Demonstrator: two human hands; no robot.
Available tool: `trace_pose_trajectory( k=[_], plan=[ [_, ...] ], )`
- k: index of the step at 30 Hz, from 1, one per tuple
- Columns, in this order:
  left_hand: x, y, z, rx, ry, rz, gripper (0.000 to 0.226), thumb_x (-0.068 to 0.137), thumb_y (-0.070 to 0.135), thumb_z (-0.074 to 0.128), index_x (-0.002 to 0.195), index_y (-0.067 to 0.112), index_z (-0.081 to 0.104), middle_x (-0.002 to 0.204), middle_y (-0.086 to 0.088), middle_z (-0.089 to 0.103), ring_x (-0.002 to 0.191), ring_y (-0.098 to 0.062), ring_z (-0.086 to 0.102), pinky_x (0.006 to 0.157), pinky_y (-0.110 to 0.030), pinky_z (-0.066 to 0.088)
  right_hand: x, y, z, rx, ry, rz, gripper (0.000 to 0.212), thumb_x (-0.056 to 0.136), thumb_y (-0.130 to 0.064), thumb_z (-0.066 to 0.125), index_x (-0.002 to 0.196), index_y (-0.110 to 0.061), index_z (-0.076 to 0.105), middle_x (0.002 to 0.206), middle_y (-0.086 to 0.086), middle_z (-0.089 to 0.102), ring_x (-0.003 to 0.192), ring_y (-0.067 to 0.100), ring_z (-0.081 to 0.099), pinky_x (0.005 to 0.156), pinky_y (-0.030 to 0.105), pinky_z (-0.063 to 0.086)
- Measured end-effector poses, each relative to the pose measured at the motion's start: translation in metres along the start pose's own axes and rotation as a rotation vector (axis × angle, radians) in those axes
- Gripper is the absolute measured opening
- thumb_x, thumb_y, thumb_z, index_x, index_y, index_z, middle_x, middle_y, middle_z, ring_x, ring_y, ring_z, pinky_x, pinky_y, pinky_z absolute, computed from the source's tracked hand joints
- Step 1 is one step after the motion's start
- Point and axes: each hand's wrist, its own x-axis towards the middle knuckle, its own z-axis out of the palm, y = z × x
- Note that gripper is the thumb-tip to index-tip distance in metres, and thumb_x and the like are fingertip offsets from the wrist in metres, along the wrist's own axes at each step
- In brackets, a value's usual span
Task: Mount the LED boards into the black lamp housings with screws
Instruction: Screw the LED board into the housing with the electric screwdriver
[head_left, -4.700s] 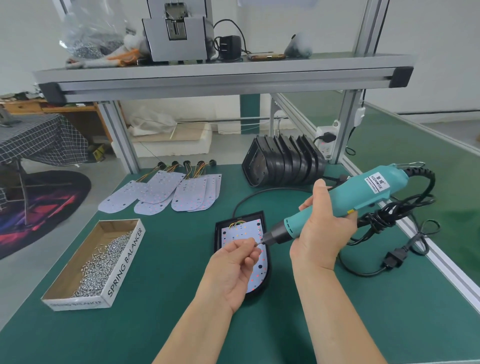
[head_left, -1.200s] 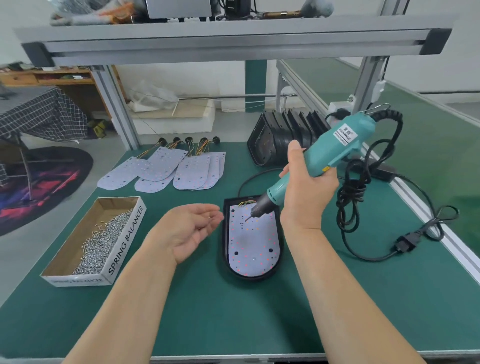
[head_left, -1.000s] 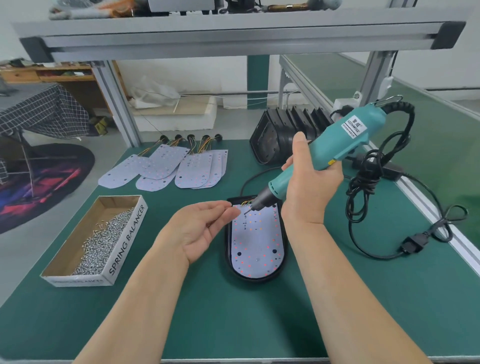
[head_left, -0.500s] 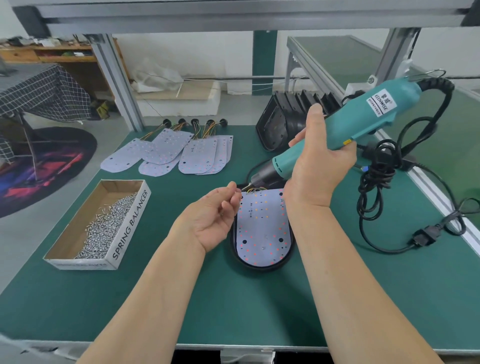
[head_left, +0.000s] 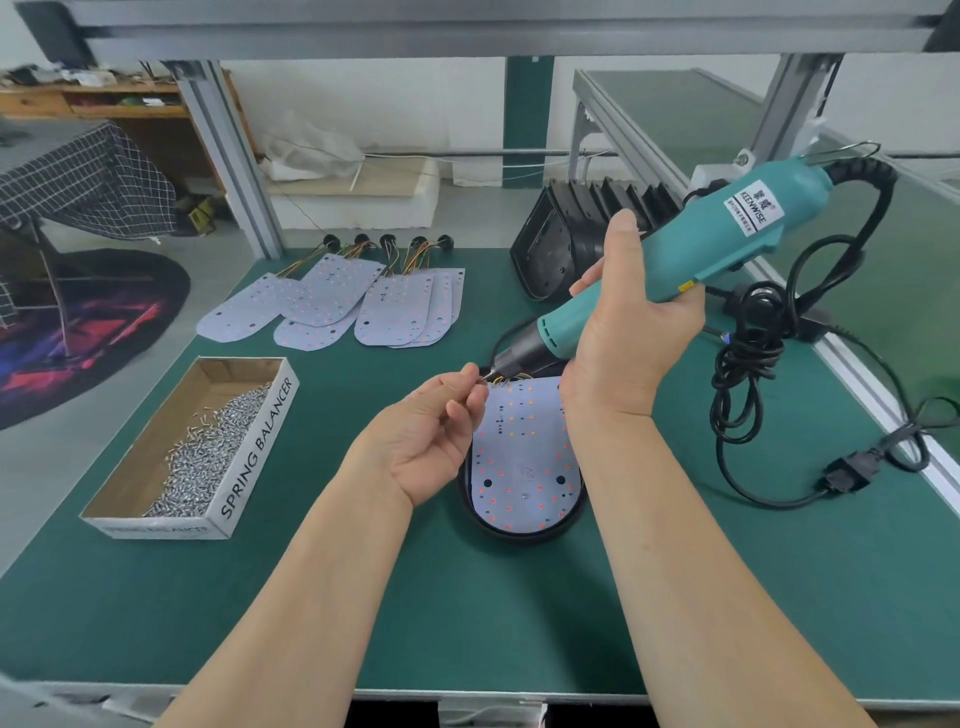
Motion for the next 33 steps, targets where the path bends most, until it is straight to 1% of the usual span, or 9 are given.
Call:
trace_pose_trajectory(
  k=[8, 13, 17, 20, 25, 27, 29, 31, 33],
  plan=[
    [0.004, -0.008, 0.001, 0.070, 0.039, 0.148, 0.027, 0.089, 0.007, 0.069, 0.063, 0.007, 0.063, 0.061, -0.006, 0.061, 0.046, -0.006, 0.058, 0.040, -0.008, 0.043, -0.002, 0.003, 0.001, -0.008, 0.016, -0.003, 0.024, 0.090, -0.013, 0.073, 0.083, -0.013, 0.051, 0.060, 0.008, 0.052, 0.051, 0.019, 0.050, 0.052, 0.025, 0.047],
    [0.003, -0.012, 0.000, 0.109, 0.052, 0.199, 0.023, 0.092, 0.010, 0.068, 0.070, 0.007, 0.062, 0.060, -0.005, 0.061, 0.045, -0.005, 0.058, 0.041, -0.007, 0.043, 0.002, 0.007, 0.000, -0.007, 0.024, 0.019, 0.023, 0.091, -0.013, 0.072, 0.087, -0.011, 0.050, 0.059, 0.008, 0.051, 0.050, 0.018, 0.049, 0.052, 0.025, 0.046],
    [0.007, 0.001, -0.006, 0.382, 0.134, 0.290, 0.039, 0.091, 0.049, 0.066, 0.095, 0.010, 0.074, 0.056, -0.002, 0.062, 0.043, -0.007, 0.055, 0.041, -0.013, 0.044, 0.007, 0.011, 0.002, -0.017, 0.004, 0.020, 0.023, 0.090, -0.014, 0.073, 0.086, -0.011, 0.051, 0.058, 0.006, 0.052, 0.049, 0.017, 0.050, 0.051, 0.023, 0.046],
    [0.018, 0.012, -0.020, 0.746, 0.370, 0.352, 0.057, 0.089, 0.065, 0.058, 0.095, 0.009, 0.072, 0.050, 0.001, 0.056, 0.042, -0.011, 0.045, 0.044, -0.021, 0.036, 0.014, 0.015, 0.004, -0.041, -0.010, -0.015, 0.025, 0.087, -0.015, 0.074, 0.080, -0.014, 0.051, 0.060, 0.008, 0.054, 0.050, 0.019, 0.051, 0.050, 0.026, 0.046],
    [0.030, 0.009, -0.027, 1.294, 0.248, 0.158, 0.044, 0.074, 0.048, 0.083, 0.077, 0.018, 0.052, 0.063, 0.000, 0.034, 0.055, -0.017, 0.029, 0.054, -0.030, 0.017, 0.022, 0.028, 0.006, -0.172, -0.066, -0.102, 0.026, 0.079, -0.026, 0.076, 0.075, -0.018, 0.052, 0.064, 0.008, 0.056, 0.055, 0.025, 0.055, 0.055, 0.035, 0.050],
    [0.032, 0.004, -0.019, 1.367, 0.196, 0.091, 0.046, 0.069, 0.040, 0.088, 0.071, 0.011, 0.052, 0.056, 0.005, 0.048, 0.048, -0.014, 0.043, 0.050, -0.026, 0.031, 0.023, 0.034, 0.006, -0.231, -0.095, -0.129, 0.027, 0.077, -0.030, 0.077, 0.073, -0.020, 0.051, 0.065, 0.007, 0.056, 0.059, 0.030, 0.055, 0.061, 0.048, 0.054],
    [0.039, -0.003, -0.015, 1.316, 0.209, 0.112, 0.050, 0.068, 0.034, 0.090, 0.091, -0.004, 0.066, 0.088, -0.009, 0.074, 0.075, -0.025, 0.067, 0.072, -0.033, 0.052, 0.023, 0.039, 0.007, -0.280, -0.131, -0.161, 0.027, 0.078, -0.030, 0.077, 0.072, -0.022, 0.051, 0.065, 0.008, 0.057, 0.060, 0.036, 0.055, 0.064, 0.055, 0.053],
    [0.041, -0.010, -0.011, 1.230, 0.217, 0.124, 0.045, 0.072, 0.025, 0.088, 0.103, -0.003, 0.071, 0.104, -0.015, 0.075, 0.093, -0.028, 0.072, 0.087, -0.036, 0.056, 0.023, 0.044, 0.006, -0.322, -0.167, -0.201, 0.028, 0.080, -0.028, 0.076, 0.072, -0.020, 0.050, 0.064, 0.011, 0.056, 0.061, 0.041, 0.055, 0.062, 0.055, 0.052],
    [0.043, -0.016, -0.008, 1.164, 0.173, 0.105, 0.024, 0.078, 0.016, 0.083, 0.099, 0.006, 0.074, 0.099, -0.007, 0.078, 0.094, -0.023, 0.073, 0.082, -0.031, 0.057, 0.023, 0.046, 0.006, -0.355, -0.181, -0.237, 0.029, 0.081, -0.026, 0.076, 0.070, -0.021, 0.049, 0.063, 0.009, 0.055, 0.061, 0.042, 0.055, 0.061, 0.054, 0.051]
  ],
)
